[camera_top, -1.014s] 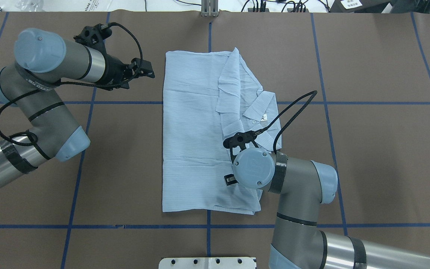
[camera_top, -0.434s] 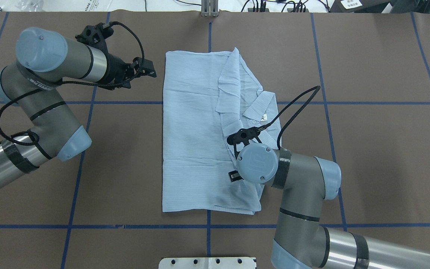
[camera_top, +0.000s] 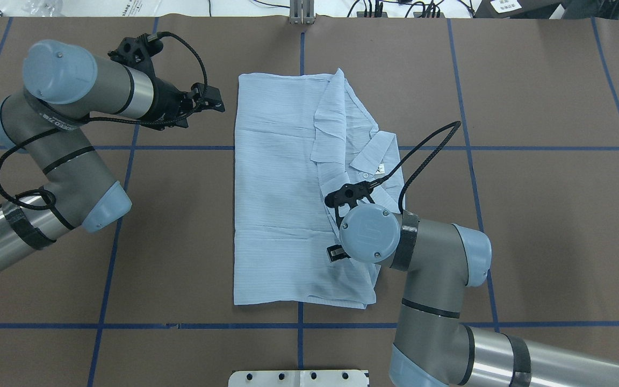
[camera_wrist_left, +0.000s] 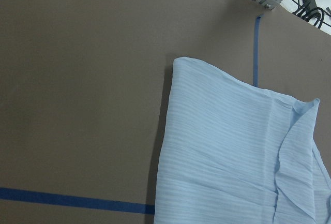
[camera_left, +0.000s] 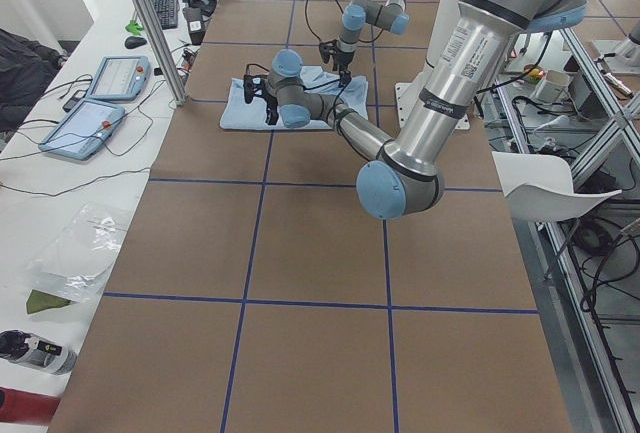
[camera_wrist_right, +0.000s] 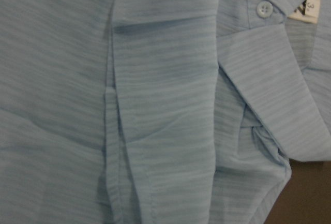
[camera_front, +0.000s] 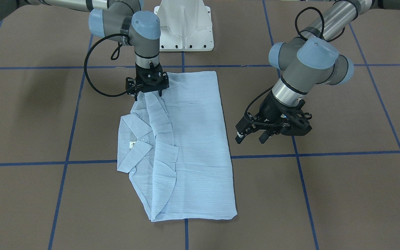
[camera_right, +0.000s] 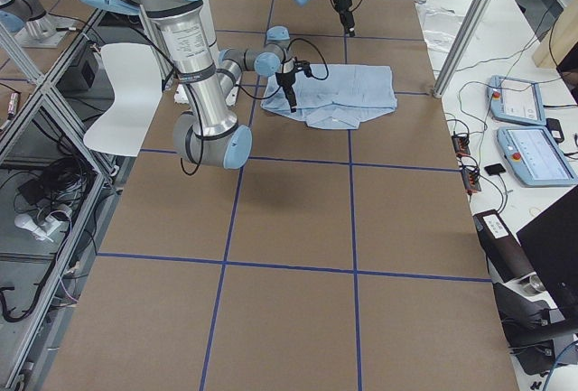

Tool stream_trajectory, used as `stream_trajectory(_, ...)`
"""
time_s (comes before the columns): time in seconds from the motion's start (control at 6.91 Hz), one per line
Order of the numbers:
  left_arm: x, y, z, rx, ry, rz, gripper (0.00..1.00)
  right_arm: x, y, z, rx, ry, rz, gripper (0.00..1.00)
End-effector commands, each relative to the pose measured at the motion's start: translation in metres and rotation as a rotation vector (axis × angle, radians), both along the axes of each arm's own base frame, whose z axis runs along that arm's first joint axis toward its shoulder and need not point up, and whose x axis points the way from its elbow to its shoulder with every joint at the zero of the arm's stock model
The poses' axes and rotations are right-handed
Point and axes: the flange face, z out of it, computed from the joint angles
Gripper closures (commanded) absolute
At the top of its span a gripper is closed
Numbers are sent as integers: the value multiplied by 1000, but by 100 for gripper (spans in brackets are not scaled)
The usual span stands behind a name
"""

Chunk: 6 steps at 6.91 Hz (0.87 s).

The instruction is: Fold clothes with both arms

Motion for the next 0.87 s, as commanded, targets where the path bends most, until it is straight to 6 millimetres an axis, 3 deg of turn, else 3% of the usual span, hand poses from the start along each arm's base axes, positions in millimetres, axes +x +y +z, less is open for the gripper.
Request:
stream_trajectory(0.0, 0, 0, 1, -1, -1, 0, 0, -4, 6, -5, -3, -11, -15, 0)
stream_trajectory(0.72, 0, 0, -4, 2, 6, -1, 0, -6, 8, 11, -4, 21, -32, 0)
